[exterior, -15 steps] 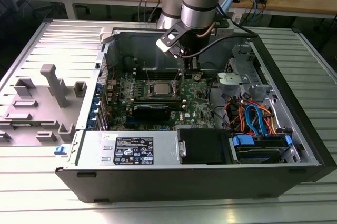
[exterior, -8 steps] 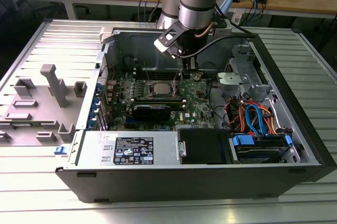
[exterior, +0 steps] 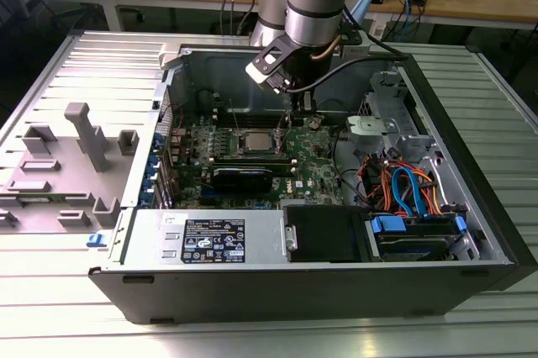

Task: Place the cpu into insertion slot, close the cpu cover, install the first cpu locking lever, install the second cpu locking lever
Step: 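Close the cpu cover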

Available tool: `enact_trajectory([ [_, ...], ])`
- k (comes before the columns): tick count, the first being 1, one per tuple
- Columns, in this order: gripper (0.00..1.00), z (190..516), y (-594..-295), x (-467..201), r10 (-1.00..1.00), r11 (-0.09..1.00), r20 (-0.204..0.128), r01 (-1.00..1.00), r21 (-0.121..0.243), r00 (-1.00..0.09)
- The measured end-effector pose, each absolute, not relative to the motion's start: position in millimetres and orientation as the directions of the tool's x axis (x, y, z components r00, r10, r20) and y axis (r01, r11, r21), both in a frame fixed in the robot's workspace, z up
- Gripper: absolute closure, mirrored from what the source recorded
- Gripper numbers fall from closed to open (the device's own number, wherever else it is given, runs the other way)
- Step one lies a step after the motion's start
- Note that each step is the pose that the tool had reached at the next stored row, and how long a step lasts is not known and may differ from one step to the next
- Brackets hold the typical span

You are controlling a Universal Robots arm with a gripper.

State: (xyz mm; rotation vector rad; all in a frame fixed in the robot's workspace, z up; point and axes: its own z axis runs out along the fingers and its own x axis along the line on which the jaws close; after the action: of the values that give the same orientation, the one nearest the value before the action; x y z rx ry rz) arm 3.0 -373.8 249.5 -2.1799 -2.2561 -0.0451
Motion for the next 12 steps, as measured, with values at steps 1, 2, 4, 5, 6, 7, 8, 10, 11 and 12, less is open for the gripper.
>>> enact_trajectory([
  [1, 0.89, 249.4, -373.8, 2.4, 0.999, 0.034, 0.023, 0.999, 0.018, -0.034],
  [2, 0.89, 249.3, -373.8, 1.8, 0.999, 0.034, 0.023, 0.999, 0.018, -0.035],
  [4, 0.89, 249.1, -373.9, 0.2, 0.999, 0.034, 0.023, 0.999, 0.018, -0.035],
  [5, 0.89, 249.0, -373.9, -1.2, 0.999, 0.034, 0.023, 0.999, 0.018, -0.035],
  [6, 0.89, 248.9, -373.9, -2.4, 0.999, 0.034, 0.023, 0.999, 0.018, -0.035],
  [7, 0.89, 248.9, -373.9, -3.9, 0.999, 0.034, 0.023, 0.999, 0.018, -0.035],
  [8, 0.89, 248.8, -373.9, -5.8, 0.999, 0.034, 0.023, 0.999, 0.018, -0.035],
  [10, 0.89, 248.7, -373.9, -9.0, 0.999, 0.034, 0.023, 0.999, 0.018, -0.035],
  [11, 0.89, 248.5, -373.9, -11.8, 0.999, 0.035, 0.023, 0.999, 0.018, -0.035],
  [12, 0.89, 248.5, -373.9, -12.9, 0.999, 0.035, 0.023, 0.999, 0.018, -0.035],
])
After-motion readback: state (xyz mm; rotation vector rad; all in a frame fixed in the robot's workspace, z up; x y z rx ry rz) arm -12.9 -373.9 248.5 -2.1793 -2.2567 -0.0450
